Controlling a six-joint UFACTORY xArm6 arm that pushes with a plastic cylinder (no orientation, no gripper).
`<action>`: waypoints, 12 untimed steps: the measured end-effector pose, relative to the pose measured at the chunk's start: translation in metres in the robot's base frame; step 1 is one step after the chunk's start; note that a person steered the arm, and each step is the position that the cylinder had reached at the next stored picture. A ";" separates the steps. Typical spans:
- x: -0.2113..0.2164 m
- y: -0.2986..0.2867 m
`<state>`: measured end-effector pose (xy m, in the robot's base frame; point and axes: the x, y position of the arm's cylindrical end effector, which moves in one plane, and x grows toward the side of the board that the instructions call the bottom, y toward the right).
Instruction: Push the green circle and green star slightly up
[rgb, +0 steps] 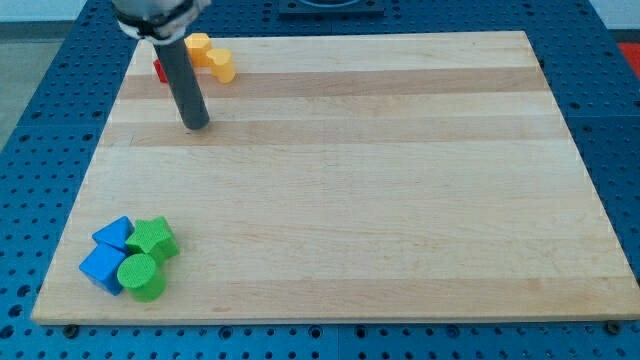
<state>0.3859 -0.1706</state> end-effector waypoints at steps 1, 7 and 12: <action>0.066 0.001; 0.198 0.056; 0.233 -0.005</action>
<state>0.6187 -0.1759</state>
